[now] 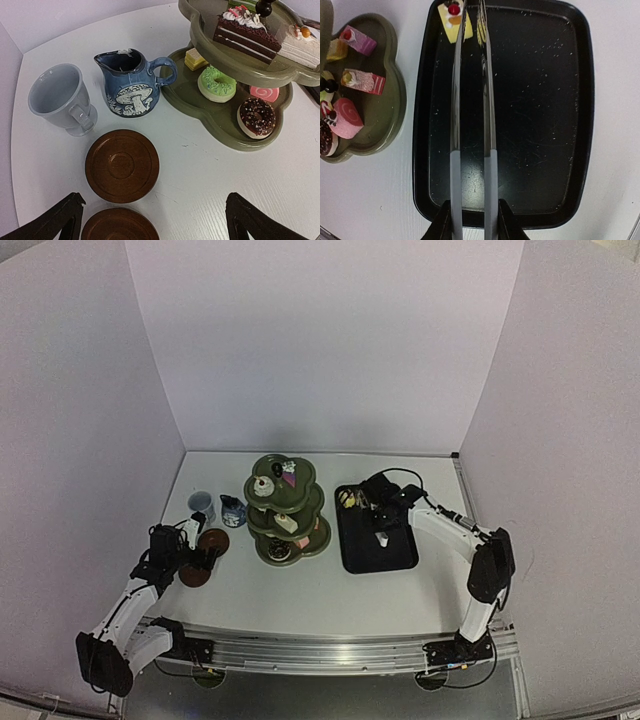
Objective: Serve the afternoon tea
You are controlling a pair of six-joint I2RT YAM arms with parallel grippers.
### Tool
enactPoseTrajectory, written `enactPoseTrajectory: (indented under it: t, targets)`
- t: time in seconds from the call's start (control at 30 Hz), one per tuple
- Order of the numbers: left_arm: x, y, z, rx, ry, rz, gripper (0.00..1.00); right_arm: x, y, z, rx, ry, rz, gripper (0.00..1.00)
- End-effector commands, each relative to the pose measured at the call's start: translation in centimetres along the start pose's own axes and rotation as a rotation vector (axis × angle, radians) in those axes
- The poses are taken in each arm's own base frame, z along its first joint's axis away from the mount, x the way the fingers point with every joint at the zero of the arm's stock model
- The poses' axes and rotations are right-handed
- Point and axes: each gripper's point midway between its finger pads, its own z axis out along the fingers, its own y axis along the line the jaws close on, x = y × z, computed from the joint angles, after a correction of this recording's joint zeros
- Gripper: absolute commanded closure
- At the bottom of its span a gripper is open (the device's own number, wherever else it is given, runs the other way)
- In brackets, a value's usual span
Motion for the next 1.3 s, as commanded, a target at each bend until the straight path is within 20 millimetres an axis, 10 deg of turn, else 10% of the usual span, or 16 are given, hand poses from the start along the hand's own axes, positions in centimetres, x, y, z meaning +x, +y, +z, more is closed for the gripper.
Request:
enactPoseTrajectory:
  t: [0.0, 0.6, 1.27]
  targets:
    - [-1.6, 0.2, -0.3, -0.002, -0.04, 0.003, 0.0, 0.6, 1.2, 2.0, -0.052, 0.053, -0.005, 0.77]
    - [-1.6, 0.2, -0.3, -0.001, -0.04, 0.004, 0.0, 3.1, -0.1, 4.0, 0.01, 0.144, -0.089, 0.7]
    - [-1.6, 0.4, -0.3, -0.01, -0.039, 0.01, 0.0, 0.9, 0.3, 4.9, 0.037, 0.108, -0.156, 0.66]
